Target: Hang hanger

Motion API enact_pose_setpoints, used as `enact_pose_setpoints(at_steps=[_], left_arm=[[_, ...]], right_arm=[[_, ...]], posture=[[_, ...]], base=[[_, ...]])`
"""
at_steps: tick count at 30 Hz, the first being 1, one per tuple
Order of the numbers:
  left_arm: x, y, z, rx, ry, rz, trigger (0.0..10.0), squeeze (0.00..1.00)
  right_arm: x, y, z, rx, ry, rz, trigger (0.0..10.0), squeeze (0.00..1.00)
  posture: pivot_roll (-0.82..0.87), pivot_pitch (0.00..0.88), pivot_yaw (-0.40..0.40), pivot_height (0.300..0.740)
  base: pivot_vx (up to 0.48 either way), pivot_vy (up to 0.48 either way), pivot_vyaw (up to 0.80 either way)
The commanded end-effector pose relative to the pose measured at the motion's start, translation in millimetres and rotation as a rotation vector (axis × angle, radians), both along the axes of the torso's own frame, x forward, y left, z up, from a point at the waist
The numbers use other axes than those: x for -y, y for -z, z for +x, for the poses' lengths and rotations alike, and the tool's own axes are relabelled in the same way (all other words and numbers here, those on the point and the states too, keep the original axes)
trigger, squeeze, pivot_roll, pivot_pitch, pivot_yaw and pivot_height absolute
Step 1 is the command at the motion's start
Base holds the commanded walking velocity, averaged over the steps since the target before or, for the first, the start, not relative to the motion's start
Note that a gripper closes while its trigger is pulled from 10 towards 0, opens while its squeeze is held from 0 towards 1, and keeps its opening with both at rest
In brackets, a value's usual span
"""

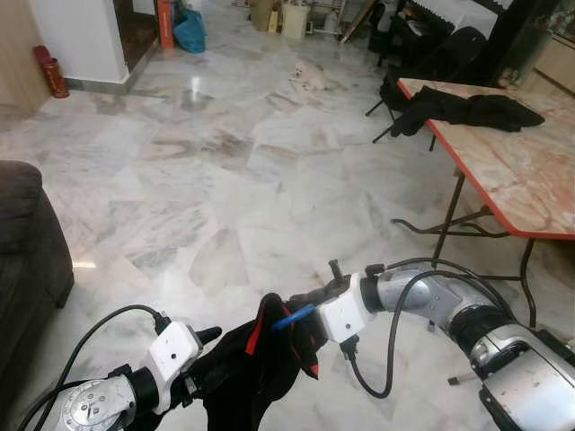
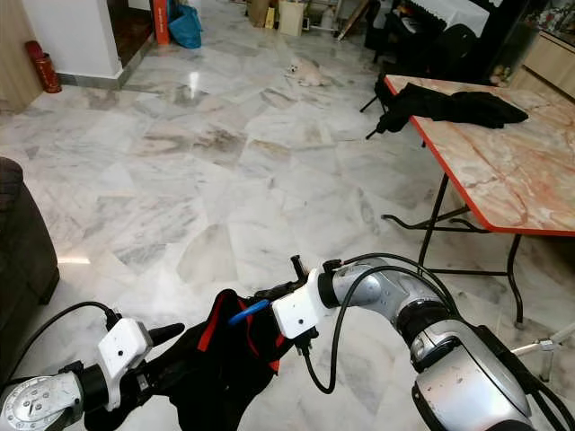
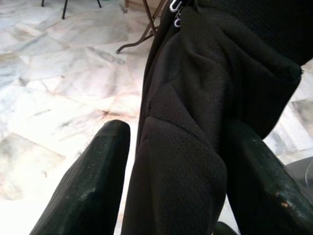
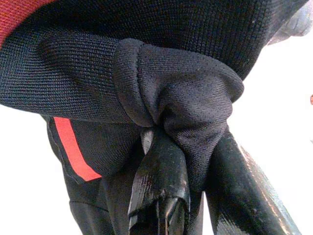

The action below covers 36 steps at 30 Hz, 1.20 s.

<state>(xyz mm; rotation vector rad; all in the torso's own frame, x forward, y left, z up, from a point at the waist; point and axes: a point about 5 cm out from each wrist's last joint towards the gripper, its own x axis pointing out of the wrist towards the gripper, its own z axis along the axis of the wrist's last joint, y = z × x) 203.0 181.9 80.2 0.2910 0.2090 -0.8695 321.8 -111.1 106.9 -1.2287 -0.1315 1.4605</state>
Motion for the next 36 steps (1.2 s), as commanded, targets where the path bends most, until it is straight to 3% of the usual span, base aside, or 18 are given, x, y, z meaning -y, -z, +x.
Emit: enact_pose_setpoints(at_steps=[1,5,6,7,8,9,10,12,13,36], left_arm=[[-1.0,1,2.6,0.021,-0.009,0.036,10.0,0.00],[-4.0,7,4.3,0.017,-0.021,0.088,10.0,0.00],[-4.2,8,3.9,0.002,-0.024,0.081,7.7,0.00],[-4.5,9,3.9,-0.002,-0.025,0.087,7.7,0.00],[-5.0,11,3.7,-0.006,-0.026,0.096,4.1,0.00],[-6.3,14,3.5,-0.014,-0.025,0.121,4.0,0.00],[-6.6,15,3.3,-0.015,-0.025,0.122,2.0,0.00],[-6.7,15,3.2,-0.015,-0.025,0.121,2.0,0.00],[-6.8,15,3.4,-0.013,-0.032,0.113,0.0,0.00],[-7.5,23,3.8,-0.007,-0.030,0.165,0.0,0.00]], right_arm=[[0.1,-8,1.4,0.018,0.003,0.052,10.0,0.00],[-1.4,-8,0.8,0.005,0.003,0.070,10.0,0.00],[-1.9,-9,0.8,0.007,0.000,0.071,10.0,0.00],[-2.0,-9,0.8,0.008,-0.002,0.071,10.0,0.00],[-2.1,-9,0.8,0.008,-0.003,0.071,10.0,0.00],[-2.1,-10,1.0,0.007,-0.003,0.072,10.0,0.00],[-2.2,-10,1.1,0.006,-0.003,0.073,10.0,0.00],[-2.2,-11,1.1,0.006,-0.002,0.075,10.0,0.00],[-2.4,-11,1.1,0.005,-0.003,0.077,10.0,0.00],[-4.3,-14,0.8,-0.014,-0.009,0.092,10.0,0.00]], posture=[[0.02,0.043,-0.138,0.740],[0.02,0.042,-0.138,0.740],[0.02,0.042,-0.138,0.740],[0.02,0.042,-0.138,0.740],[0.02,0.042,-0.138,0.740],[0.02,0.044,-0.137,0.740],[0.02,0.044,-0.137,0.740],[0.02,0.044,-0.137,0.740],[0.02,0.044,-0.137,0.740],[0.02,0.042,-0.141,0.740]], base=[[0.000,0.000,0.00],[0.000,0.000,0.00],[0.000,0.000,0.00],[0.000,0.000,0.00],[0.000,0.000,0.00],[0.000,0.000,0.00],[0.000,0.000,0.00],[0.000,0.000,0.00],[0.000,0.000,0.00],[0.000,0.000,0.00]])
